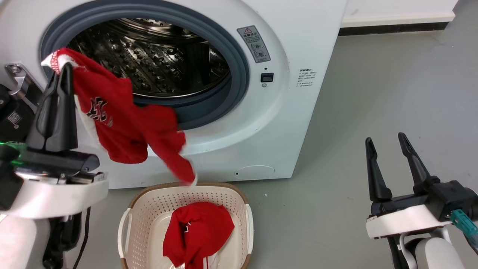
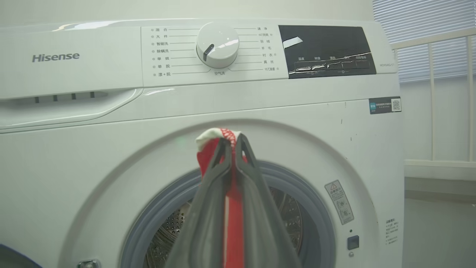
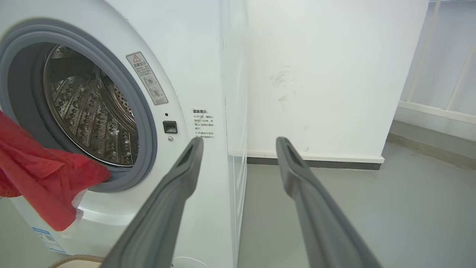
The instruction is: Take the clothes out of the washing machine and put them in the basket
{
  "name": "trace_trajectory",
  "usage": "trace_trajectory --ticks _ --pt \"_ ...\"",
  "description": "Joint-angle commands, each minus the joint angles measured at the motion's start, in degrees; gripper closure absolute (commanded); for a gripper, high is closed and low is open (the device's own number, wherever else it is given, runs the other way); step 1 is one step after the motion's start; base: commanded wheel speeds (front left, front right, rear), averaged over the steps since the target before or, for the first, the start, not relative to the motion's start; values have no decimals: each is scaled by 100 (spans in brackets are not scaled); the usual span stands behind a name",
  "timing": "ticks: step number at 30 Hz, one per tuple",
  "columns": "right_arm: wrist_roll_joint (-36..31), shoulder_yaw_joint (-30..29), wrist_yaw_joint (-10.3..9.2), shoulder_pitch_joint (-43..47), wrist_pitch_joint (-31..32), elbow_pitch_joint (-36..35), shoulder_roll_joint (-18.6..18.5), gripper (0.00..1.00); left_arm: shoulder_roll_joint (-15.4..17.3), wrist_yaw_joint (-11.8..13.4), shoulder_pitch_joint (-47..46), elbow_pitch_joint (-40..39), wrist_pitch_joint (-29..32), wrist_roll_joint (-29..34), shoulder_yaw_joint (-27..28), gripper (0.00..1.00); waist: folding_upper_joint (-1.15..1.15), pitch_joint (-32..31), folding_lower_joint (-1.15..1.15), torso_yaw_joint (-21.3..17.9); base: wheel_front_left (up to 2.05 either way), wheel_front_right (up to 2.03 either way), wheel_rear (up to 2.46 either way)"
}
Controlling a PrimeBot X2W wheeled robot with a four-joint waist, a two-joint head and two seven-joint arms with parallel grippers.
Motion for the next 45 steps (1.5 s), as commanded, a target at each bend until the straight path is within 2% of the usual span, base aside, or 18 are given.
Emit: trace_trajectory --ticks 1,5,9,14,19,26,36,45 --pt "-16 -32 -6 80 -11 -32 8 0 16 54 106 -230 -14 62 103 100 0 35 1 28 0 0 0" --pt "5 10 -6 29 -11 -40 8 0 -45 117 534 -323 -12 42 115 100 0 101 1 64 0 0 0" --pt "15 12 -6 -25 -11 -55 8 0 -159 115 941 -88 -11 -41 37 100 0 194 1 86 0 0 0" --pt "-7 -2 -6 -71 -11 -51 7 0 -204 -47 1173 427 44 -41 -249 100 0 322 1 95 0 0 0" --pt "-30 40 -6 -170 -11 -83 7 0 -425 -313 1263 1400 34 -127 -616 100 0 567 1 22 0 0 0" --pt "-59 89 -6 -399 -11 -143 8 0 -721 -759 723 3140 11 -27 -1038 100 0 1115 1 -201 0 0 0" --pt "-124 119 -6 -629 -11 -305 8 0 -1102 -1273 -445 5156 -19 290 -1406 100 0 1951 1 -560 0 0 0" --pt "105 161 -6 -806 -11 -407 9 0 -1178 -1459 -1152 6553 -13 470 -1477 100 0 2433 1 -826 0 0 0"
